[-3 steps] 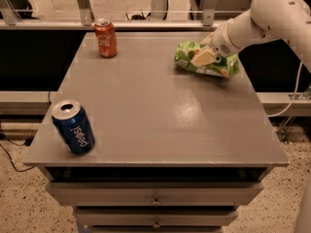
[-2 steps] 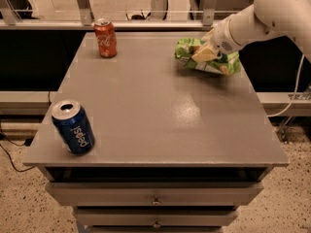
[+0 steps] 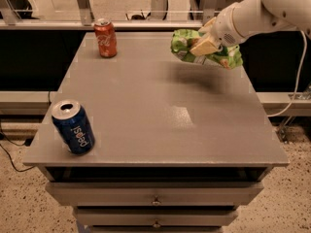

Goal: Move green rice chip bag near pepsi can

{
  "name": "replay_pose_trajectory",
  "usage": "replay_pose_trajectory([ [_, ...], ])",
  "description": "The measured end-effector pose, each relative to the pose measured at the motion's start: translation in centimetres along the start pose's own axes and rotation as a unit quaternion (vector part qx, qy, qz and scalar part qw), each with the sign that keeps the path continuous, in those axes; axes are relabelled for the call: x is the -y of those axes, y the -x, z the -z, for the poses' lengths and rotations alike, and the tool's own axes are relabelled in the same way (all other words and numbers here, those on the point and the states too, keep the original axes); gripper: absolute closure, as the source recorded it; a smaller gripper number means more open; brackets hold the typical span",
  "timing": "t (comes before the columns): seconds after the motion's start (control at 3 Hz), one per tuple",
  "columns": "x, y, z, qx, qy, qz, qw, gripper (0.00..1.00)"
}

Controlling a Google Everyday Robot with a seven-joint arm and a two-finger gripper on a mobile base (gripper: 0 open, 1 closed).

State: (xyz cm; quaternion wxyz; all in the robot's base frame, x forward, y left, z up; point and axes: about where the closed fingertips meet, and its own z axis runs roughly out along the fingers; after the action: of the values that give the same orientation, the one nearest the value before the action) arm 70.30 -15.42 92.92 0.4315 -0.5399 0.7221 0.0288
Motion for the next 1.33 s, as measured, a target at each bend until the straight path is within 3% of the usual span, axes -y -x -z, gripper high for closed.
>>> replay_pose_trajectory([
  [0.33,-1.7,1.9,-0.1,0.019,0.023,0.015,0.9994,1.0],
  [0.67,-5.1,3.3,-1.5,0.043,0.073,0.016,0.9963,1.0],
  [1.33,-10.7,6.7,-2.1,0.079,0.152,0.035,0.9846,1.0],
])
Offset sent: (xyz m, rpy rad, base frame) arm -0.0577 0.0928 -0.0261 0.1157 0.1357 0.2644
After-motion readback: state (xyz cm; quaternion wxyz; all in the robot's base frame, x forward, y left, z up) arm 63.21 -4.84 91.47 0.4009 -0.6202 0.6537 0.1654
